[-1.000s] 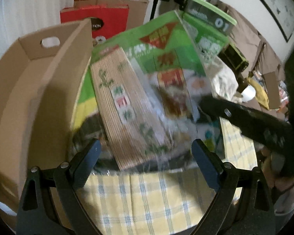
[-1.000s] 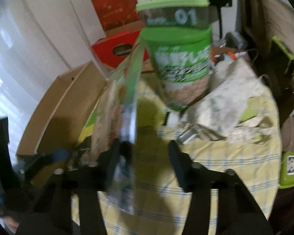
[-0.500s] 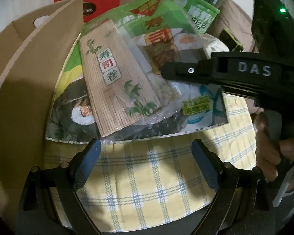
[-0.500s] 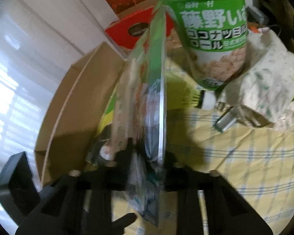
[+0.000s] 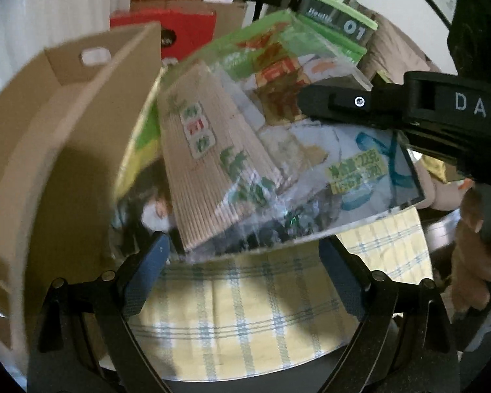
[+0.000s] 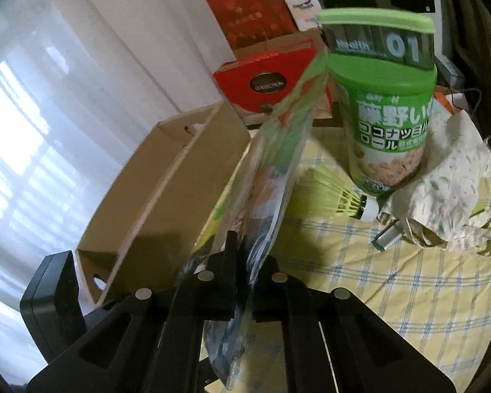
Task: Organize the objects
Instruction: 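Lift the bag with the right tool and carry it toward the cardboard box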
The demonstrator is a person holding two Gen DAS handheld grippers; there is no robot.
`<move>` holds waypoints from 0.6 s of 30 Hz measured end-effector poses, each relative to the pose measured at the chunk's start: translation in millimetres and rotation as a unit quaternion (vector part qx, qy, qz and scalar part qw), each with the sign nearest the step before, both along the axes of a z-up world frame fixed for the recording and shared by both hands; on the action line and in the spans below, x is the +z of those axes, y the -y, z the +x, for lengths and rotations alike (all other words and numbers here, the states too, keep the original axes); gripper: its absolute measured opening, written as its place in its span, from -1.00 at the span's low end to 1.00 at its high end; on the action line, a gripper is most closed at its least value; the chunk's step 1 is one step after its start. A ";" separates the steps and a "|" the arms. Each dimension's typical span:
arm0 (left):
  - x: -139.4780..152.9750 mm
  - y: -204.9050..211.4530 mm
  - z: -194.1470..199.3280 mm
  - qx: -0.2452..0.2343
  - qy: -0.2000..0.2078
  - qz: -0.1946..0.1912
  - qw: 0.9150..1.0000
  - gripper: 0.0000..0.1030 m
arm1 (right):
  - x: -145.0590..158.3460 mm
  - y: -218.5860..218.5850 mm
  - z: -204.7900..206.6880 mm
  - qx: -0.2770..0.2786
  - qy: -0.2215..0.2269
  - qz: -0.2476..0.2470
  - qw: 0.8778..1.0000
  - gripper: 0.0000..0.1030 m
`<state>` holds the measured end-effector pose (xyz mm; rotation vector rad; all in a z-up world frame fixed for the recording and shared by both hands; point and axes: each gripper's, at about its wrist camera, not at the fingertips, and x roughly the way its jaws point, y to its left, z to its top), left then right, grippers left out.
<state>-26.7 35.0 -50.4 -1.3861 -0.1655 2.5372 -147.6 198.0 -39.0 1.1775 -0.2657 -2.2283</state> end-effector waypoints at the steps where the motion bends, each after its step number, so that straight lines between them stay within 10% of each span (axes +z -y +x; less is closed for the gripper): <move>1: 4.2 -2.6 2.9 0.003 -0.013 -0.013 1.000 0.77 | 1.4 1.3 0.9 0.001 0.001 -0.001 1.000 -0.91; 4: 11.1 -10.9 12.6 0.002 -0.053 -0.054 0.997 0.76 | 8.1 2.2 7.6 0.007 -0.002 -0.008 1.000 -0.93; 12: 24.4 -21.2 23.1 0.008 -0.096 -0.107 0.990 -0.28 | 31.7 18.3 16.8 0.017 -0.016 -0.005 1.000 -0.93; 18: 35.8 -10.3 22.4 0.022 -0.129 -0.111 0.985 -0.69 | 45.7 27.8 22.3 0.021 -0.033 -0.006 0.999 -0.92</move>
